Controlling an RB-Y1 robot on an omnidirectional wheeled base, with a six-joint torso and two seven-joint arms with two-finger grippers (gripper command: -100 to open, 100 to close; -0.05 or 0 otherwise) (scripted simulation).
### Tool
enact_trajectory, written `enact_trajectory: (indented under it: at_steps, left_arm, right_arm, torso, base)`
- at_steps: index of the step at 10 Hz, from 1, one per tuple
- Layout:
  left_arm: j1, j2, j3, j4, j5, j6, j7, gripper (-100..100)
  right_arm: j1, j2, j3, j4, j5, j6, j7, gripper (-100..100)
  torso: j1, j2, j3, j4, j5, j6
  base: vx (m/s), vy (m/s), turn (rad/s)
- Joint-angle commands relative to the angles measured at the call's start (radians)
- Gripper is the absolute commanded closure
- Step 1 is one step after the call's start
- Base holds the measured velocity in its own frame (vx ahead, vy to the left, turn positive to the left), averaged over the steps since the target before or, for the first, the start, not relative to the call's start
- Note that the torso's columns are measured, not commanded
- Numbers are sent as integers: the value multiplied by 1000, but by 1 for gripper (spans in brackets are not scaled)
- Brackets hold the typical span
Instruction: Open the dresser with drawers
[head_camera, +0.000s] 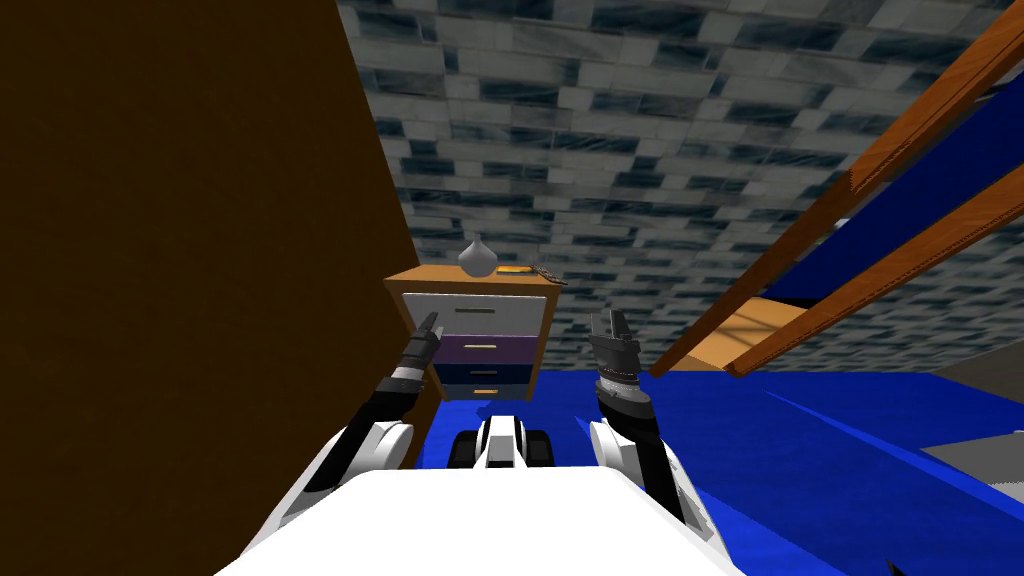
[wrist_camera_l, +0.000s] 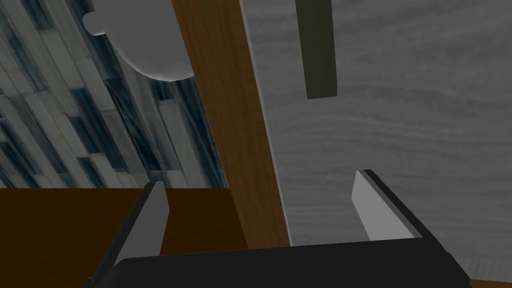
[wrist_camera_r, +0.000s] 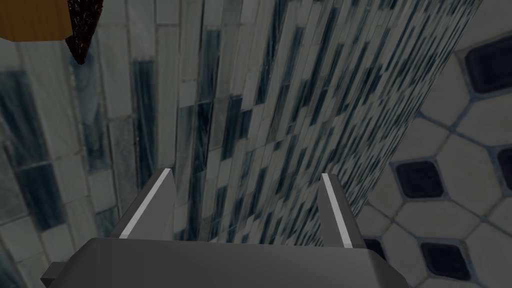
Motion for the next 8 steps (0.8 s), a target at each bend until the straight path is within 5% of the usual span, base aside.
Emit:
enact_trajectory:
  at_steps: [1, 8]
  left_arm:
    - [0, 0, -5, -3, -1, 49, 3, -100]
    - [-3, -36, -22, -14, -7, 189, 9, -100]
  right_arm:
    - [0, 0, 0, 0, 0, 0, 0, 0]
    - [0, 0, 0, 0, 0, 0, 0, 0]
  torso:
    - [0, 0, 0, 0, 0, 0]
    - [0, 0, 0, 0, 0, 0]
  base:
    - [32, 3, -30]
    - [38, 8, -31]
